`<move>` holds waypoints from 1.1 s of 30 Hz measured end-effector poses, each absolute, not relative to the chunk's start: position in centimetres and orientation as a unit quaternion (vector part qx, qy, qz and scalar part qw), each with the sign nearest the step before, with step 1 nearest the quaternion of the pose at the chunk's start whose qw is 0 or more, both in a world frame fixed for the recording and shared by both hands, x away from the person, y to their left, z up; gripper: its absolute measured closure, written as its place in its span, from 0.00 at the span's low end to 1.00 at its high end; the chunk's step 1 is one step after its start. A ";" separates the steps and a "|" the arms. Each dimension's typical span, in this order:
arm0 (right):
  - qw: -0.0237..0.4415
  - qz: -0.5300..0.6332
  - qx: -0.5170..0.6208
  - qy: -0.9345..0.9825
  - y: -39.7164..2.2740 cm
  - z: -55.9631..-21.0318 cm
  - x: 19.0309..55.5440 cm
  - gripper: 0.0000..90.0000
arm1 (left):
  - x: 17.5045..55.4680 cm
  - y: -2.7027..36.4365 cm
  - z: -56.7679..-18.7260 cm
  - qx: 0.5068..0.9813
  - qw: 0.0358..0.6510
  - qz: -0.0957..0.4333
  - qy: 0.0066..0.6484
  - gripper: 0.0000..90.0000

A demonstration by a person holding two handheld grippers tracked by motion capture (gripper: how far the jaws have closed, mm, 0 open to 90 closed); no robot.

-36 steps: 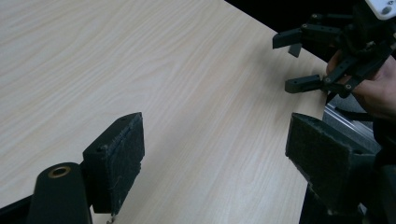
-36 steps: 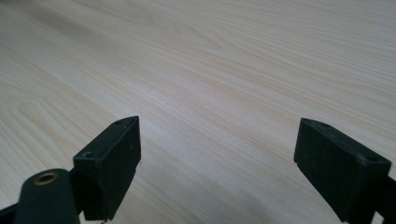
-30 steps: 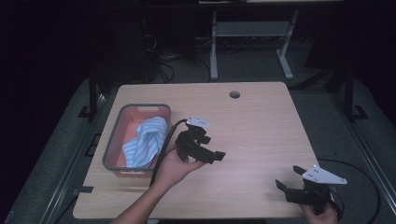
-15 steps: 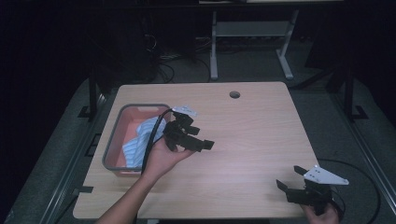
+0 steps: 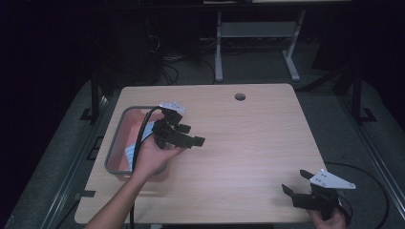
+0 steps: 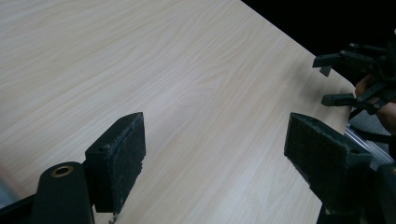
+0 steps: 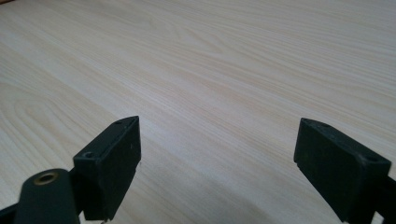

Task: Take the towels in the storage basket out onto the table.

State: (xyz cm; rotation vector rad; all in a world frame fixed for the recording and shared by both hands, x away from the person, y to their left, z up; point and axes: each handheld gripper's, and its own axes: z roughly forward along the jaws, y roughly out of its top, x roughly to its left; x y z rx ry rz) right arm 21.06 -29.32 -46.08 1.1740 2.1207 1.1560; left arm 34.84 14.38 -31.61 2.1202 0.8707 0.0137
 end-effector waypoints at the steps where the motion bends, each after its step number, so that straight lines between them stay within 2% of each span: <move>1: 0.226 0.419 0.426 0.769 -29.3 -46.1 21.1 0.16 | 34.9 14.6 -31.5 0.842 0.413 0.007 0.348 0.23; 33: 0.226 0.418 0.425 0.770 -29.3 -46.1 21.0 0.16 | 36.4 22.0 -32.5 0.811 0.401 0.034 0.425 0.24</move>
